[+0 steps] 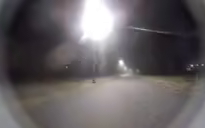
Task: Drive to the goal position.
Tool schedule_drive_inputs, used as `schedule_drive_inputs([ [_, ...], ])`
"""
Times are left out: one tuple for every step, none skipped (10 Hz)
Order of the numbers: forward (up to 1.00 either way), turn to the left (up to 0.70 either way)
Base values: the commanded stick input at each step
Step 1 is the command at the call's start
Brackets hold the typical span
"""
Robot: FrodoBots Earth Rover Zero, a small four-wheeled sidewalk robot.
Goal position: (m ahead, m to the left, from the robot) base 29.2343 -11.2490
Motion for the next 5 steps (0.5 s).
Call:
schedule_drive_inputs([
  [1.00, -0.20],
  [1.00, -0.17],
  [1.00, -0.15],
  [1.00, -0.16],
  [1.00, -0.18],
])
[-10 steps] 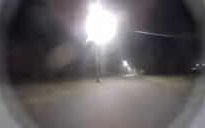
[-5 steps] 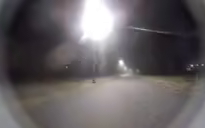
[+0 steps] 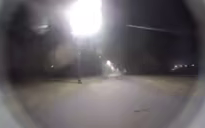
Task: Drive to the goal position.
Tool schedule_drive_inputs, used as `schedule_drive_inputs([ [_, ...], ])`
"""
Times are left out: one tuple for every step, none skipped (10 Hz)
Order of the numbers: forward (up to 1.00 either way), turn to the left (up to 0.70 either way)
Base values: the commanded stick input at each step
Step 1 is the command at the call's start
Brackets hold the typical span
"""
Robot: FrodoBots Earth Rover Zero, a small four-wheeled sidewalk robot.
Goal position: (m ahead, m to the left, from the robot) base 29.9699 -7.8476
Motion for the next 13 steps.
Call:
schedule_drive_inputs([
  [1.00, -0.19],
  [1.00, -0.20],
  [1.00, -0.15],
  [1.00, -0.11],
  [1.00, -0.05],
  [1.00, -0.03],
  [1.00, -0.02],
  [1.00, 0.00],
  [1.00, 0.00],
  [1.00, 0.00],
  [1.00, 0.08],
  [1.00, 0.22],
  [1.00, 0.29],
])
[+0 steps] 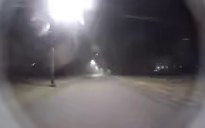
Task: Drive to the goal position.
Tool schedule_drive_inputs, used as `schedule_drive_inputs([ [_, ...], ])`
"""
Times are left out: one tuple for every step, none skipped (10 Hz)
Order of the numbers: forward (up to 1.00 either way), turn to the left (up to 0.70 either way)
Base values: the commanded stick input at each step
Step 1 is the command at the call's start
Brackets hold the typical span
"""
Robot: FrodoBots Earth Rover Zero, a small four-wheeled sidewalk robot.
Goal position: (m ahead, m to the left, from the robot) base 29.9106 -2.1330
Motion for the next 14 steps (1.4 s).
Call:
schedule_drive_inputs([
  [1.00, 0.29],
  [1.00, 0.29],
  [1.00, 0.29],
  [1.00, 0.09],
  [1.00, 0.08],
  [1.00, 0.07],
  [1.00, 0.05],
  [1.00, 0.05],
  [1.00, 0.04],
  [1.00, 0.04],
  [1.00, 0.04],
  [1.00, 0.04],
  [1.00, 0.02],
  [1.00, -0.03],
])
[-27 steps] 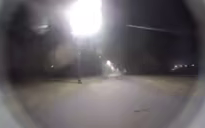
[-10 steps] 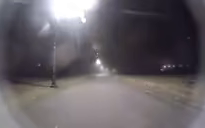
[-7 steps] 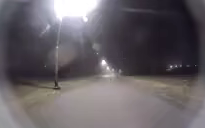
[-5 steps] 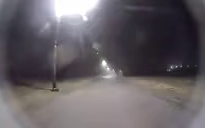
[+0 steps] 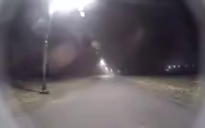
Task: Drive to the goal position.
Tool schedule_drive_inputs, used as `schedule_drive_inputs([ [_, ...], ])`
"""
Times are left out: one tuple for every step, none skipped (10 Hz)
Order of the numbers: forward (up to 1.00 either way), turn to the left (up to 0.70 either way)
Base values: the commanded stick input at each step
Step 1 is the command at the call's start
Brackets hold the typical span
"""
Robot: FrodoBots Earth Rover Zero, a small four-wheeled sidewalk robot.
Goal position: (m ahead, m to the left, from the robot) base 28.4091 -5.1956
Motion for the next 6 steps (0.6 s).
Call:
schedule_drive_inputs([
  [1.00, -0.04],
  [1.00, -0.05],
  [1.00, -0.03],
  [1.00, -0.03],
  [1.00, 0.00],
  [1.00, 0.00],
])
